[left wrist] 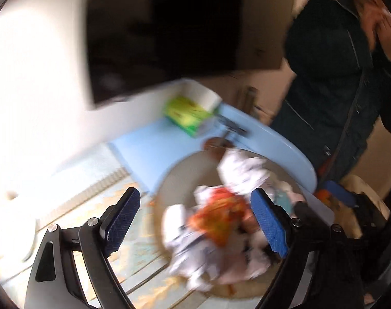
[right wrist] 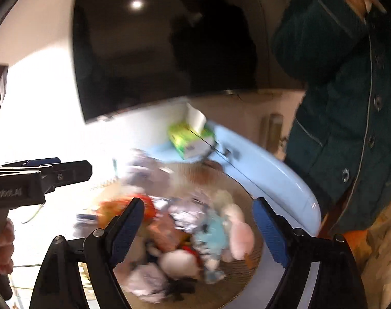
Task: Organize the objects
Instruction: 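Move both open grippers back over the empty rug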
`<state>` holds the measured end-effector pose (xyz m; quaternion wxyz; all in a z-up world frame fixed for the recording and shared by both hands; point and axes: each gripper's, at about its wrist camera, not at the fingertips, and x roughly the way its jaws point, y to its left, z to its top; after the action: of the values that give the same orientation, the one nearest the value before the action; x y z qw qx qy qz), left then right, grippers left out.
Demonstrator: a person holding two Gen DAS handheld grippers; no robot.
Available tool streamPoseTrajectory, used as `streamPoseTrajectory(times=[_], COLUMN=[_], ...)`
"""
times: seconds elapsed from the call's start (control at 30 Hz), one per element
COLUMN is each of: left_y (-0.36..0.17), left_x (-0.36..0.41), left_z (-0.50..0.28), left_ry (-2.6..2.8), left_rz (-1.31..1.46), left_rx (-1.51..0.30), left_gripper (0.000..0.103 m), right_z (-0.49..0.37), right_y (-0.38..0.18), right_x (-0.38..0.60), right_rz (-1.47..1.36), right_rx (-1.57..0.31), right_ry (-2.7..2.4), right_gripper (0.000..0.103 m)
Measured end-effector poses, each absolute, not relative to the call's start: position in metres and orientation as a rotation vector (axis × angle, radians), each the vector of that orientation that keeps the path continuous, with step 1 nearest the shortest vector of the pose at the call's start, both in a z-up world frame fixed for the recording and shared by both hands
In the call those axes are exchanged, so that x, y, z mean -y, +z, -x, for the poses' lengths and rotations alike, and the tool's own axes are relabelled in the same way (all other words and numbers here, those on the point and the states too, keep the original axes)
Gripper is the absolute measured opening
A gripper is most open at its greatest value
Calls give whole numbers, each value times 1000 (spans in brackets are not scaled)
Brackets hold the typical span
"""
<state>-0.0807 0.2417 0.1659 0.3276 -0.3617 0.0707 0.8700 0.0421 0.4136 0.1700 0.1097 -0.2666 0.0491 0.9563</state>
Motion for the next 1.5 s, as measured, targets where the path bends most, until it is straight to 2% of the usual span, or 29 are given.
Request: streamPoseTrajectory(times=[0.13, 0.33, 0.47, 0.6, 0.7, 0.87, 1.03, 1.1, 1.37, 1.5], left_y=[173, 146, 101, 61, 36, 12, 9, 7, 2, 2], left_x=[-188, -112, -63, -16, 6, 20, 19, 19, 28, 26], left_z=[66, 32, 24, 20, 17, 10, 10, 7, 6, 6], left_ry=[2407, 2601, 2711, 2804, 2867, 2825, 2854, 2886, 2860, 2861], left_rz=[1052, 1152, 1286, 1401, 1483, 1561, 1499, 1463, 1456, 1456], left_rx=[-215, -347, -384, -281, -176, -90, -67, -72, 50, 44], left_gripper=[88, 88, 88, 88, 88, 89, 98, 103, 103, 103], right_z=[-51, -46, -39, -34, -29, -28, -23, -23, -21, -21], right_y=[186, 179, 145, 100, 68, 43, 33, 29, 28, 28], right_x=[-376, -311, -250, -203, -189, -184, -179, -178, -177, -177], right_rz=[815, 1040, 1170, 1277, 1400, 1449, 1477, 1495, 1509, 1508], right_rx=[-99, -293, -148, 42, 60, 111, 126, 159, 171, 171], right_ry=[2871, 2991, 3069, 3097, 3042, 2988, 2984, 2962, 2961, 2961], right_gripper=[89, 94, 94, 94, 94, 94, 95, 101, 103, 103])
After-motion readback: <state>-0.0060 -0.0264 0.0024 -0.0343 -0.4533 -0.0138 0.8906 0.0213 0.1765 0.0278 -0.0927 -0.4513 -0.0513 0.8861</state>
